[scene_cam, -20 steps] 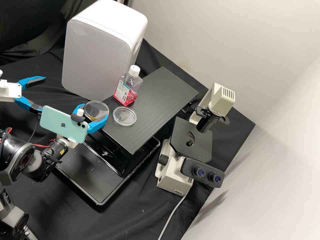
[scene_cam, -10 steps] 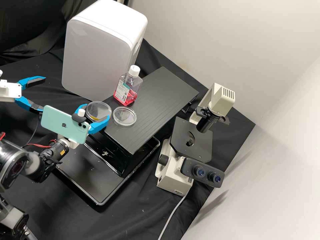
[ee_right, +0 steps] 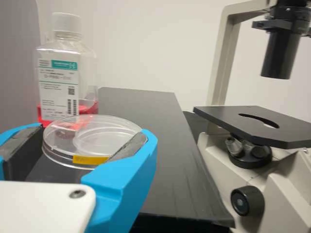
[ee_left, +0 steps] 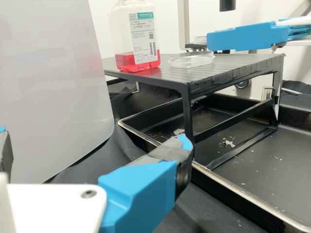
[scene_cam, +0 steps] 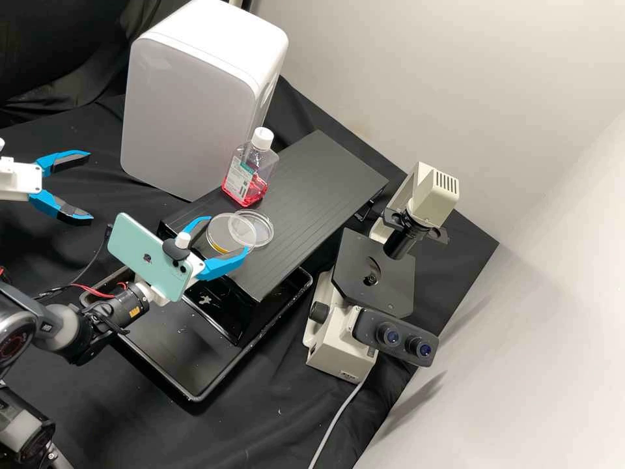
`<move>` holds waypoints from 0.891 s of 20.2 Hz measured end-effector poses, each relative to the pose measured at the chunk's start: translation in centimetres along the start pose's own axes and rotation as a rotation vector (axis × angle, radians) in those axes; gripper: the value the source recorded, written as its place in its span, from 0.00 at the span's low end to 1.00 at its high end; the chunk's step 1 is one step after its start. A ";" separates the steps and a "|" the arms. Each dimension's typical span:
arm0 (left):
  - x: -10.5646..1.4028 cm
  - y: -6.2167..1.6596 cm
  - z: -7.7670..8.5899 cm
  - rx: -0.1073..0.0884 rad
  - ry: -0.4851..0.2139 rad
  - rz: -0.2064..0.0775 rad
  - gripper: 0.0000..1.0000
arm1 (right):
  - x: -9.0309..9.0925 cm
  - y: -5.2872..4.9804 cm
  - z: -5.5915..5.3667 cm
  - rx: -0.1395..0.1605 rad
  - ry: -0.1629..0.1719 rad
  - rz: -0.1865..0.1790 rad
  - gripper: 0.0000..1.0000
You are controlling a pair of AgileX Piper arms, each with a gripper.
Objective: Place the lid on the petri dish
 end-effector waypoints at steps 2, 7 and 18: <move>0.0 0.00 0.0 0.000 0.000 0.000 1.00 | 0.0 0.2 0.2 -0.003 -0.009 0.009 0.00; 0.0 0.00 0.0 0.000 0.000 0.000 1.00 | 0.6 0.5 1.2 -0.009 -0.057 0.028 0.00; 0.0 -0.15 0.0 0.000 0.001 -0.007 1.00 | 3.5 0.9 2.0 -0.012 -0.090 0.061 0.00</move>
